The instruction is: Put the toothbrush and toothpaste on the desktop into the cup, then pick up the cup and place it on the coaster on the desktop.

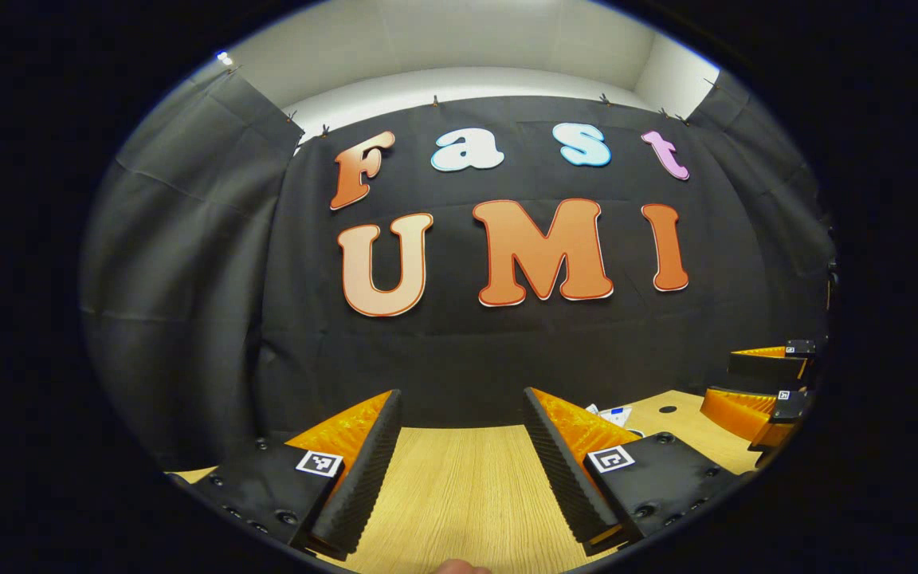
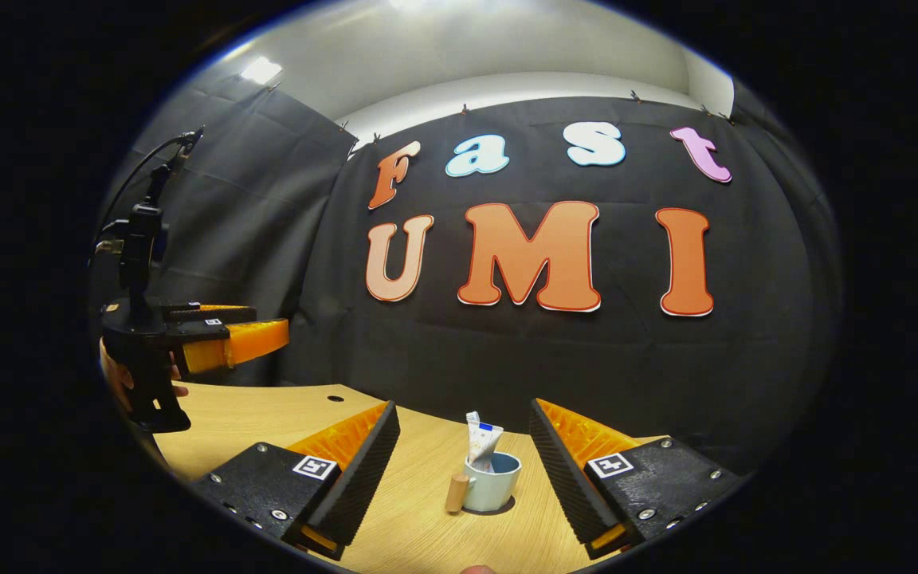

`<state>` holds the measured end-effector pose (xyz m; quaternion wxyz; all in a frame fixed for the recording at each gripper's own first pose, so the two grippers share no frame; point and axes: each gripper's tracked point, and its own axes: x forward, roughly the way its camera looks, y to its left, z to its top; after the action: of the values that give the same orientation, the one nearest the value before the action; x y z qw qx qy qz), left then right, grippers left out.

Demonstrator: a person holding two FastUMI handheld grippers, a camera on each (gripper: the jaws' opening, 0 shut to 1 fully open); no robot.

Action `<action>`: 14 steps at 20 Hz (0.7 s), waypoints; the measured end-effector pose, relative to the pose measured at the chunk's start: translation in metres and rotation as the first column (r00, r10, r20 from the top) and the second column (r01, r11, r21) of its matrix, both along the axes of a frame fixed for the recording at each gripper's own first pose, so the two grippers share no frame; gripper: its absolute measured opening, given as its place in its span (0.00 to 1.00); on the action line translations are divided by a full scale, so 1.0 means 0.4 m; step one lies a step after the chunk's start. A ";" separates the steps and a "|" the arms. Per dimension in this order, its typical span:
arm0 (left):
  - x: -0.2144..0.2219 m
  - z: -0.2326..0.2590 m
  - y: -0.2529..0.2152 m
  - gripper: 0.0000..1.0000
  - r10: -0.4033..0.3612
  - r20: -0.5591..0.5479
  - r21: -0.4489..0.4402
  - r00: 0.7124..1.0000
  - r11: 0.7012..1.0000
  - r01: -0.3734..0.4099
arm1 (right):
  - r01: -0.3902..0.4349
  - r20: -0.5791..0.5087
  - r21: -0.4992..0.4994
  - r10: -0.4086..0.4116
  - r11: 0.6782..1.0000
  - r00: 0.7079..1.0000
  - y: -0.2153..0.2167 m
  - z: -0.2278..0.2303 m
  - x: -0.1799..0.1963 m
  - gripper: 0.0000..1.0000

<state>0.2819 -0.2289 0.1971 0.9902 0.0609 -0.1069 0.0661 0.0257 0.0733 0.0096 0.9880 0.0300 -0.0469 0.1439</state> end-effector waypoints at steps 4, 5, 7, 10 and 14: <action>0.003 -0.008 -0.022 0.96 -0.050 -0.009 -0.056 0.999 0.997 0.049 | -0.004 0.003 -0.006 0.004 1.000 1.000 0.002 0.001 -0.003 0.99; 0.002 -0.009 -0.018 0.96 -0.053 -0.008 -0.071 0.999 0.996 0.053 | -0.003 0.004 -0.007 0.003 1.000 1.000 0.000 0.002 -0.006 0.99; 0.003 -0.011 -0.004 1.00 -0.045 -0.010 -0.080 0.999 0.996 0.045 | -0.010 0.001 0.001 0.010 1.000 1.000 0.000 0.001 -0.005 0.99; 0.003 -0.028 0.002 1.00 -0.033 -0.024 -0.076 0.999 0.997 0.031 | -0.013 -0.007 0.021 0.013 1.000 1.000 -0.006 -0.001 -0.003 0.99; 0.004 -0.034 -0.002 1.00 -0.030 -0.030 -0.079 0.999 0.997 0.027 | -0.013 -0.003 0.017 0.013 1.000 1.000 -0.008 0.001 -0.008 0.99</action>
<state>0.2834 -0.2297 0.1836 0.9942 0.0214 -0.0896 0.0552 0.0226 0.0700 0.0101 0.9868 0.0388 -0.0465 0.1501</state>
